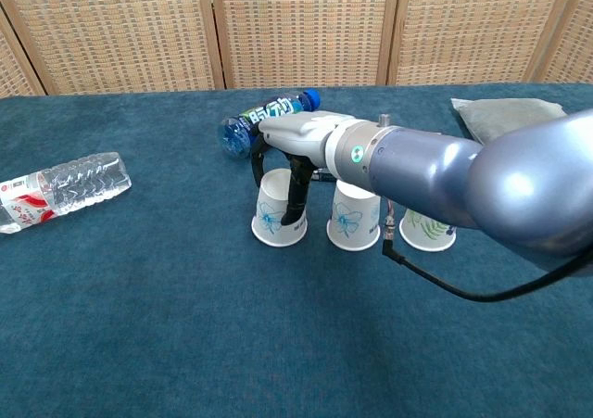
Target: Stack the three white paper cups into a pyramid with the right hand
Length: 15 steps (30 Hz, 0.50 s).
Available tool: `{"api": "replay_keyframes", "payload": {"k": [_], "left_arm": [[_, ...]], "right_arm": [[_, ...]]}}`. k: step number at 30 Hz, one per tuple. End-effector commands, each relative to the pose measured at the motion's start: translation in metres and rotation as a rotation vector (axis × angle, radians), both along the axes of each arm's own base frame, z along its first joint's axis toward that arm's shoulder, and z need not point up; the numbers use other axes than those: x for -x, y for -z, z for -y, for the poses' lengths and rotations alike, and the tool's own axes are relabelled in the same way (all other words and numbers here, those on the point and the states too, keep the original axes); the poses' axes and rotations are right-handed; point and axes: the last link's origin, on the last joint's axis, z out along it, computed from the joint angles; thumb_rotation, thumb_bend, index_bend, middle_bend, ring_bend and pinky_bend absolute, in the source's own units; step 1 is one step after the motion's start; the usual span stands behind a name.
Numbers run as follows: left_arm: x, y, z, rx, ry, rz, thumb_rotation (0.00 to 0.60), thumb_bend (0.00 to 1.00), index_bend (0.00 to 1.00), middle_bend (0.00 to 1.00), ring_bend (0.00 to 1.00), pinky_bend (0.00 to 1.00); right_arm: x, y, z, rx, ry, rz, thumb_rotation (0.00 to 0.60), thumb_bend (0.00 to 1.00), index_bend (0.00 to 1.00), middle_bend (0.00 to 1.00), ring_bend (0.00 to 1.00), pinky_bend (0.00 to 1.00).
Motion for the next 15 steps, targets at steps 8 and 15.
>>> {"api": "replay_keyframes", "payload": {"k": [8,15], "left_arm": [[-0.002,-0.005,0.003,-0.012,0.011,0.013,0.6,0.14,0.03,0.0,0.0,0.17],[-0.004,-0.006,0.005,-0.012,0.023,0.019,0.6,0.14,0.03,0.0,0.0,0.17]], "right_arm": [[-0.008,-0.01,-0.012,0.021,-0.03,0.011,0.6,0.15,0.52,0.01,0.0,0.13],[-0.021,-0.023,-0.027,0.04,-0.072,0.024,0.6,0.15,0.52,0.01,0.0,0.13]]}}
